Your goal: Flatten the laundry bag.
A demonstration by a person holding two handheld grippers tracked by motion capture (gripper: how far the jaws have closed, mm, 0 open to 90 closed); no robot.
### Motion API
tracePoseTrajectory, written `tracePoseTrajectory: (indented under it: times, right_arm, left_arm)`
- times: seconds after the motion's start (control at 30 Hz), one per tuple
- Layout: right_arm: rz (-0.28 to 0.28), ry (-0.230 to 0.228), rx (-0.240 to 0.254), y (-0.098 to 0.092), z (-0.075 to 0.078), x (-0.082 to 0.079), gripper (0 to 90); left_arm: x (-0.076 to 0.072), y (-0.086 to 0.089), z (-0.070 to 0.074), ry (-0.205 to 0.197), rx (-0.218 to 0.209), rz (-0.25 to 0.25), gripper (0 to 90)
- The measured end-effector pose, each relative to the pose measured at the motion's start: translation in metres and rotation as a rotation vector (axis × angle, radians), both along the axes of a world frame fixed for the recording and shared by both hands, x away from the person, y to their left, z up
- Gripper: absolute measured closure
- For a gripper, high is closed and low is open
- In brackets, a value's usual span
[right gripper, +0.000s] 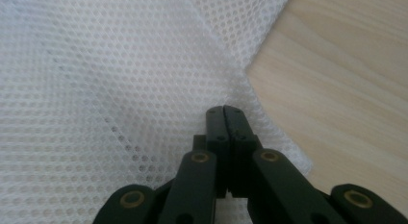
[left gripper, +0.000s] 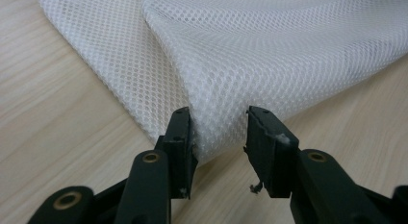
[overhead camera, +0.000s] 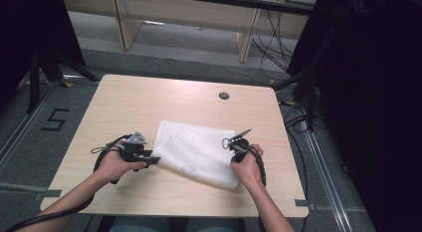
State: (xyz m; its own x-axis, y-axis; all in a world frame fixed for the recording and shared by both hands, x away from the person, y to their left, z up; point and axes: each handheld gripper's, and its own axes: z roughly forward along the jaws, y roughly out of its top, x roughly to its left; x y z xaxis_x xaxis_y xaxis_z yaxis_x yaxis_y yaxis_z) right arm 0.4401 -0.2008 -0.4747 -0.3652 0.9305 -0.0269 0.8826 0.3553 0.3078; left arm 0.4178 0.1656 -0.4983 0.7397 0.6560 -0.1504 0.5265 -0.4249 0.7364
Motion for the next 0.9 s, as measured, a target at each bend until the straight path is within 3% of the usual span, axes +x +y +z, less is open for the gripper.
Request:
tracePoseTrajectory:
  times: [0.03,0.07,0.2,0.23,0.3,0.37,0.4,0.47,0.6,0.73,0.77,0.8,0.9]
  right_arm:
    - [-0.006,-0.013,0.03,0.0,0.002,0.0,89.5]
    - [-0.006,-0.013,0.03,0.0,0.002,0.0,89.5]
    - [-0.004,-0.051,0.054,-0.005,0.02,-0.008,88.5]
    - [-0.009,-0.057,0.06,-0.012,0.028,-0.014,89.2]
    - [0.006,-0.064,0.046,-0.017,0.031,-0.017,90.0]
    - [-0.014,-0.048,0.021,-0.025,0.035,-0.023,90.0]
    - [-0.027,-0.008,0.01,-0.033,0.034,-0.029,90.0]
    - [-0.018,0.007,0.005,-0.037,0.032,-0.032,90.0]
    - [-0.028,0.105,0.002,-0.038,0.023,-0.037,90.0]
    - [-0.028,0.125,-0.008,-0.033,0.016,-0.035,90.0]
    - [-0.021,0.124,-0.011,-0.032,0.014,-0.034,90.0]
    - [-0.011,0.115,-0.024,-0.03,0.012,-0.033,90.0]
    - [-0.011,0.126,-0.014,-0.022,0.009,-0.027,90.0]
  left_arm:
    - [0.0,0.0,0.0,0.0,0.0,0.0,61.7]
    - [-0.001,0.002,0.0,0.004,-0.028,0.012,61.7]
    - [-0.003,0.011,0.009,-0.011,-0.045,0.021,66.3]
    - [-0.004,0.01,0.011,-0.016,-0.076,0.049,67.2]
    - [-0.005,0.009,0.017,-0.019,-0.099,0.062,69.9]
    - [-0.006,0.005,0.021,-0.025,-0.125,0.069,71.3]
    - [-0.007,0.002,0.023,-0.036,-0.12,0.063,71.4]
    - [-0.006,-0.004,0.023,-0.053,-0.113,0.056,71.4]
    - [-0.003,-0.013,0.016,-0.038,-0.067,0.022,72.7]
    - [-0.002,-0.018,0.007,-0.016,-0.057,0.018,72.7]
    - [-0.002,-0.017,0.007,-0.02,-0.025,0.005,72.7]
    - [-0.002,-0.017,0.005,-0.004,-0.036,0.014,72.7]
    - [-0.001,-0.013,0.004,-0.014,-0.013,0.019,72.5]
